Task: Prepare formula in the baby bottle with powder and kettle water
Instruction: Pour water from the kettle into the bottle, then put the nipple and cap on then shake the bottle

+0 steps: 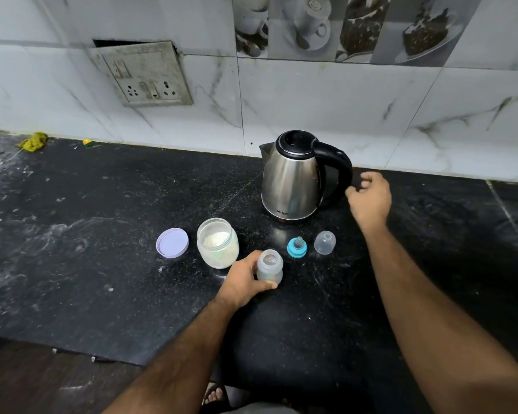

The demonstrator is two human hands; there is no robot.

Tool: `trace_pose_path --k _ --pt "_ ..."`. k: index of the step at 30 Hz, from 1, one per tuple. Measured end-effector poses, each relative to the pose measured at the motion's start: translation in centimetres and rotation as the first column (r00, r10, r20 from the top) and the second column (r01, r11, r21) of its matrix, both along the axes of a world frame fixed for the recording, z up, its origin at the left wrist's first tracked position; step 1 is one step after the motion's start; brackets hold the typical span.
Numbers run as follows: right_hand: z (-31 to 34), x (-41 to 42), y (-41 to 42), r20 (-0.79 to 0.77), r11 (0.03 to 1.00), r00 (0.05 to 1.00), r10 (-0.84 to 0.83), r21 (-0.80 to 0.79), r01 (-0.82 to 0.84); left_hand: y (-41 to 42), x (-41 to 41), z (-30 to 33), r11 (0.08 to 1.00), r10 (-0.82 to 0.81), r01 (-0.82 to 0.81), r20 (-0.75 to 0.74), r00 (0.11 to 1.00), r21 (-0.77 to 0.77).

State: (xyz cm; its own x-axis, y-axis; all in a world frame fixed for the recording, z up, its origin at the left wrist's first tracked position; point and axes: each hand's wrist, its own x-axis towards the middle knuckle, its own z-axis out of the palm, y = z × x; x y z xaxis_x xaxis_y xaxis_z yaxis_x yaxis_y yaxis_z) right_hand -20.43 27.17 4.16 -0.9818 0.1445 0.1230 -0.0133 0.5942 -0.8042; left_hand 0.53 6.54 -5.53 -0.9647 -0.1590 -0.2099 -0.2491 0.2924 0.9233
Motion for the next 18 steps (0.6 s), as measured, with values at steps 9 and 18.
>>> trace_pose_path --k 9,18 --pt "-5.3 10.1 -3.8 0.345 0.879 0.895 0.284 0.278 -0.386 0.0 -0.1 -0.1 1.0 0.005 -0.006 -0.019 1.0 -0.009" --pt "-5.3 10.8 -5.1 0.404 0.821 0.88 0.248 0.396 -0.412 0.1 0.2 0.4 1.0 -0.001 0.001 -0.017 1.0 -0.007"
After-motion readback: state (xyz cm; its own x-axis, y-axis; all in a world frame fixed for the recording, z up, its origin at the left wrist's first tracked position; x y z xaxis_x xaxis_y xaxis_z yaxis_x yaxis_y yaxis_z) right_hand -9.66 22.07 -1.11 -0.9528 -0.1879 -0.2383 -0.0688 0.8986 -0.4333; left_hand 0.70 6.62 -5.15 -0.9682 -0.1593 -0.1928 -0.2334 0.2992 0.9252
